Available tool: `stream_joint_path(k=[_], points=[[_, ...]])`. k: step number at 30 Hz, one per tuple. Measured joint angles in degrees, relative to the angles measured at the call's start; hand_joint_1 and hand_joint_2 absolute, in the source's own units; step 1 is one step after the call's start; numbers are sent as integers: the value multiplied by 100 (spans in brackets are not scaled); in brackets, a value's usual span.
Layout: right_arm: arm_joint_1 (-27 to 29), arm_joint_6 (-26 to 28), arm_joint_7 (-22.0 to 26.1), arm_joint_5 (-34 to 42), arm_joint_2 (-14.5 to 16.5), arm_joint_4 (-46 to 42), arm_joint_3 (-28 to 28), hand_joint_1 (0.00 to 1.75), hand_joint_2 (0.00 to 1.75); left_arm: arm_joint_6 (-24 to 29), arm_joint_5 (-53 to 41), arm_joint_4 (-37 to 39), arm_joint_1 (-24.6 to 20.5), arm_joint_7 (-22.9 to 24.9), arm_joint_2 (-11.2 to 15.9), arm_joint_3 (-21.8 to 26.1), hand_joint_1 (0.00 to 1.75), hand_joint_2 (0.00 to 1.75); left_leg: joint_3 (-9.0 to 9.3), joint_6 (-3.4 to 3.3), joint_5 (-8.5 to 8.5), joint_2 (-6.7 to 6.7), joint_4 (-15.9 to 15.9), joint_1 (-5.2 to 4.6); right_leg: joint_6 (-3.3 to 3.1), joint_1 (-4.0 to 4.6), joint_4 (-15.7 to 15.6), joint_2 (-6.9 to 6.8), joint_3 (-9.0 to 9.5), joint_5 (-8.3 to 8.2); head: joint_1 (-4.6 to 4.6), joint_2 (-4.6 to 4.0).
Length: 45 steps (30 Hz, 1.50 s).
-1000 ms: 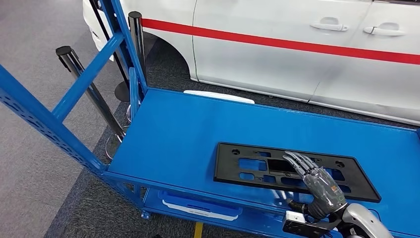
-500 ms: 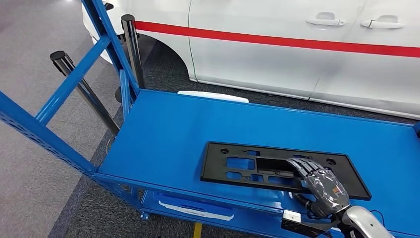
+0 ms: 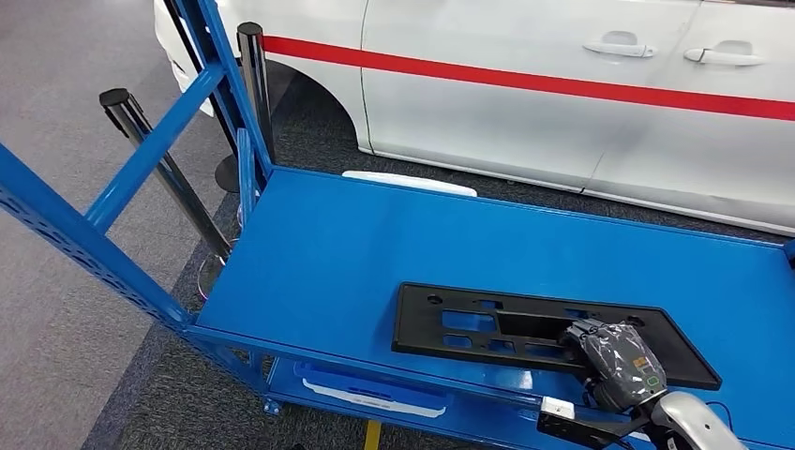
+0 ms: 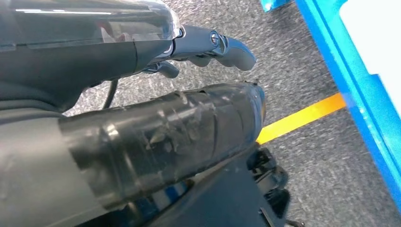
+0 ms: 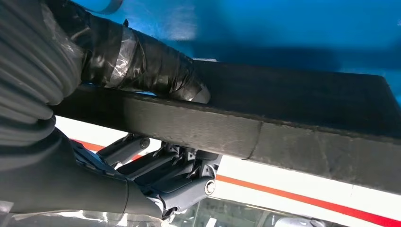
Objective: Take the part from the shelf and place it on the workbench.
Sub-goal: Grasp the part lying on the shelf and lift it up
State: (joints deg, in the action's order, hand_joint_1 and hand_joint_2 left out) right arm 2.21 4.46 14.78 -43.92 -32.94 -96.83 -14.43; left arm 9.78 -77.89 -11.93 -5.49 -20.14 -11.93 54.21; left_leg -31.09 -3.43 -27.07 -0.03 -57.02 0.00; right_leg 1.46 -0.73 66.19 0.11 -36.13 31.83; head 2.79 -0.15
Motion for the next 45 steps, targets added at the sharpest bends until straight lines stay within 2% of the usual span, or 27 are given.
stream_joint_path(k=[2, 3, 4, 6, 7, 9, 12, 14, 16, 17, 18, 19, 20, 22, 23, 25, 28, 29, 31, 32, 33, 34, 35, 37, 39, 43, 45], points=[[25, 7, -1, 1, 3, 14, 0, 175, 175, 1, -2, 0, 2, 1, -1, 0, 0, 0, -3, -7, -4, 2, -7, -3, 44, -34, 684, -1, -336, 257, -1, 0], [36, 16, 0, -2, 6, 20, 0, 175, 175, 1, -3, 0, 7, 1, -1, 0, 0, 0, 0, -5, -9, 2, -13, -2, 63, -53, 802, -2, -402, 238, -2, 0], [42, 30, 4, -8, 6, 22, 0, 175, 175, 1, -2, 0, 10, 1, -1, 0, 0, 0, 5, 4, -19, 1, -24, 4, 80, -73, 691, -4, -356, 107, -1, 0], [46, 88, 19, -34, 8, 23, 1, 175, 175, 1, -1, 0, 12, 1, -3, 0, 0, 0, 14, 48, -55, -7, -62, 24, 106, -112, -22, -9, -16, -276, 0, 0], [52, 140, 29, -69, 14, 20, 3, 175, 175, 2, 4, 0, 9, 1, -3, 0, 0, 0, 10, 82, -80, -16, -97, 24, 100, -107, -367, -5, 146, -402, -1, 0], [100, 314, 50, -208, 35, -6, 16, 175, 175, 5, 17, 0, 8, 0, -1, 0, 0, 0, -5, 149, -109, -29, -135, 14, 55, -78, -674, 6, 285, -449, -4, 0], [235, 644, 43, -544, 96, -103, 30, 175, 175, 15, 30, 0, 16, -7, -1, 0, 0, 0, -17, 233, -149, -34, -160, 15, -52, -63, -685, 11, 278, -459, -7, 0], [316, 818, 14, -750, 148, -193, 31, 175, 175, 18, 36, 0, 18, -14, -1, 0, 0, 0, -153, 279, -380, -31, -482, 27, -132, -74, -705, 3, 280, -474, -10, 0], [404, 1052, -24, -999, 209, -274, 32, 175, 175, 26, 49, 0, 19, -20, -1, 1, 0, 0, -485, 299, -763, -28, -1213, 34, -178, -51, -706, -6, 272, -472, -13, 0], [466, 1256, -53, -1194, 254, -323, 33, 175, 175, 33, 62, 0, 23, -25, -1, 3, 0, 0, -650, 302, -893, -27, -1563, 34, -188, -34, -704, -9, 270, -470, -12, 0], [544, 1526, -93, -1436, 316, -391, 34, 175, 175, 44, 78, 0, 30, -31, -1, 5, 0, 0, -747, 296, -925, -27, -1764, 34, -197, -15, -702, -12, 272, -465, -13, 0], [635, 1860, -151, -1731, 407, -487, 34, 175, 175, 57, 98, 0, 39, -42, 0, 9, 0, 0, -738, 280, -837, -27, -1742, 30, -205, 2, -700, -12, 279, -459, -13, 0], [734, 2223, -232, -2057, 524, -612, 33, 175, 175, 71, 116, 0, 46, -60, 1, 13, 0, 0, -615, 249, -644, -28, -1481, 20, -215, 19, -699, -10, 294, -452, -13, 0], [916, 2885, -427, -2726, 796, -890, 20, 175, 175, 90, 137, 0, 51, -103, 4, 20, 0, 0, -249, 155, -247, -31, -698, -16, -225, 47, -693, -7, 318, -435, -12, 0], [997, 3127, -527, -3058, 936, -1035, 4, 175, 175, 91, 140, 0, 47, -127, 5, 22, 0, 0, -111, 119, -145, -32, -391, -34, -218, 54, -689, -4, 315, -432, -12, 0], [1133, 3384, -697, -3659, 1220, -1329, -47, 175, 175, 82, 143, 0, 42, -164, 9, 25, 0, 0, -26, 91, -135, -32, -174, -60, -186, 52, -688, -3, 291, -442, -11, 0], [1252, 3445, -909, -4055, 1532, -1737, -164, 175, 175, 38, 148, 0, 57, -201, 8, 27, 0, 0, 18, 58, -71, -17, -46, -27, -112, 43, -632, -5, 273, -389, -9, 0], [1265, 3460, -997, -4081, 1596, -1853, -210, 175, 175, 10, 150, 0, 58, -212, 8, 28, 0, 0, 35, 40, -42, -8, 1, -7, -87, 43, -477, -5, 211, -276, -7, 0], [1270, 3494, -1146, -4106, 1692, -2029, -327, 175, 175, -66, 157, 0, 47, -239, 8, 30, 0, 0, 43, 19, -19, 4, 32, 2, -43, 20, 165, -5, -77, 89, -4, 0], [1271, 3505, -1184, -4112, 1726, -2083, -394, 175, 175, -105, 162, 0, 44, -257, 8, 31, 0, 44, 39, 16, -19, 9, 28, 2, -22, 4, 523, -6, -241, 242, -4, 0], [1272, 3508, -1199, -4115, 1754, -2119, -459, 175, 175, -145, 168, 0, 45, -277, 8, 32, 0, 87, 37, 17, -21, 13, 21, 3, -2, -17, 762, -6, -348, 305, -4, 0], [1272, 3508, -1202, -4117, 1783, -2145, -516, 175, 175, -180, 173, 0, 48, -297, 8, 32, 0, 131, 37, 22, -26, 17, 11, 7, 16, -39, 796, -8, -358, 254, -4, 0], [1270, 3508, -1201, -4118, 1811, -2168, -565, 175, 175, -206, 176, 0, 50, -316, 8, 33, 0, 175, 37, 35, -35, 15, -5, 15, 32, -62, 601, -9, -253, 102, -4, 0], [1250, 3508, -1200, -4119, 1872, -2210, -666, 175, 175, -249, 176, 0, 52, -347, 7, 33, 0, 175, 31, 90, -72, 6, -58, 27, 53, -92, -144, -9, 133, -242, -3, 0], [1224, 3508, -1206, -4119, 1927, -2241, -757, 175, 175, -280, 176, 0, 48, -375, 9, 33, 0, 175, 7, 163, -109, -3, -123, 20, 23, -79, -611, 4, 350, -368, -7, 0], [1163, 3508, -1310, -4119, 1975, -2258, -909, 175, 175, -397, 186, 0, 48, -408, 10, 35, 0, 175, -28, 280, -153, -8, -163, 27, -114, -54, -670, 17, 336, -384, -10, 0], [1111, 3508, -1364, -4119, 1985, -2257, -998, 175, 175, -464, 198, 0, 49, -410, 10, 36, 0, 175, -208, 326, -428, -8, -573, 40, -179, -61, -695, 6, 330, -406, -14, 0]])
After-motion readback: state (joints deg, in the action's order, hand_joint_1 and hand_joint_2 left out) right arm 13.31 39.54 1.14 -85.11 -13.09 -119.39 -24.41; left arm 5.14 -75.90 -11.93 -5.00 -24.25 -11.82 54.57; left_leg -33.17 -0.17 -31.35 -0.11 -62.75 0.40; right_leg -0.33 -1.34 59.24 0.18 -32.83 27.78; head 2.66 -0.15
